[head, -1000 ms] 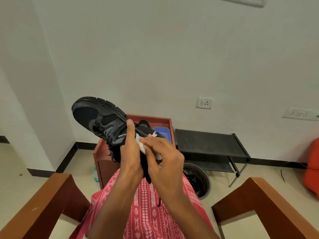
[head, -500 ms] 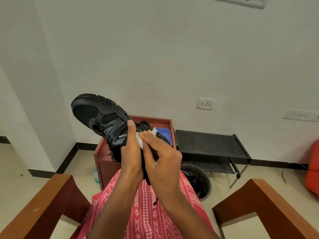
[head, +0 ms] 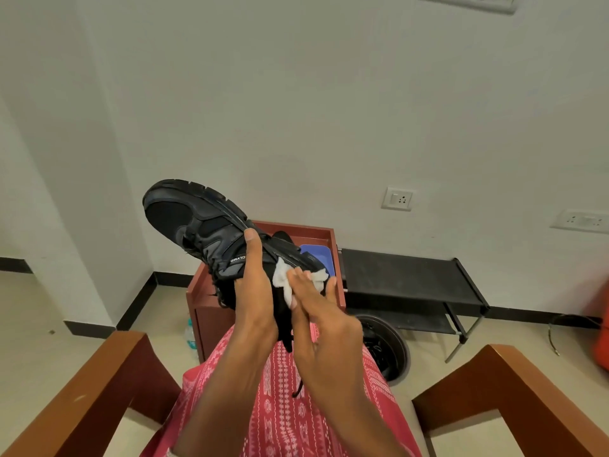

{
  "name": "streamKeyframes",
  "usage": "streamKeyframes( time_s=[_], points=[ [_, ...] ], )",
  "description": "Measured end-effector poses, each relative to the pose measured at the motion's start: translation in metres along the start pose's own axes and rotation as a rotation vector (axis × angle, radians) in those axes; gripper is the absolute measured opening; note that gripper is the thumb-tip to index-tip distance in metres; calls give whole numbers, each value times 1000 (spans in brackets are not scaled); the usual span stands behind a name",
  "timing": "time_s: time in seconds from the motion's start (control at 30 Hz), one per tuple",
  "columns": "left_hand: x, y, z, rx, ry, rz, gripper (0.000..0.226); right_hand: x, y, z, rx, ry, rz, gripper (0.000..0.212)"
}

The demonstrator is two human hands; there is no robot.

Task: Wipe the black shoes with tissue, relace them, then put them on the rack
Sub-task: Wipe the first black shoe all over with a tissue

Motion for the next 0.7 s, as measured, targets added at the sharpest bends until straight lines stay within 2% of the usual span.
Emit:
streamKeyframes(
  time_s=[0.17, 0.33, 0.43, 0.53, 0.57, 0.63, 0.7],
  points=[
    [-2, -8, 4, -168, -43, -91, 56, -9, -7, -34, -100, -63, -96, 39],
    [4, 1, -1, -72, -16, -37, 63, 1, -3, -20, -97, 18, -94, 44],
    [9, 1, -2, -24, -35, -9, 47, 14, 5, 1, -9, 98, 33, 52],
    [6, -1, 0, -27, -14, -7, 54, 17, 9, 6, 67, 152, 197, 57],
    [4, -3, 1, -38, 5, -6, 59, 14, 11, 2, 101, 176, 261, 56],
    [-1, -5, 3, -56, 45, -10, 65, 5, 15, -12, 178, 223, 328, 39],
    [-6, -8, 7, -91, 56, -36, 71, -1, 18, -31, 214, 205, 294, 22]
  ],
)
Point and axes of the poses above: each hand's wrist, its own z-axis away from the middle knuckle, its own y-axis out of the back of the hand, x = y × z, the point moved 5 cm from there along -z, towards the middle knuckle, and after that the axes turned 3 degrees about -y, right-handed, at the moved point
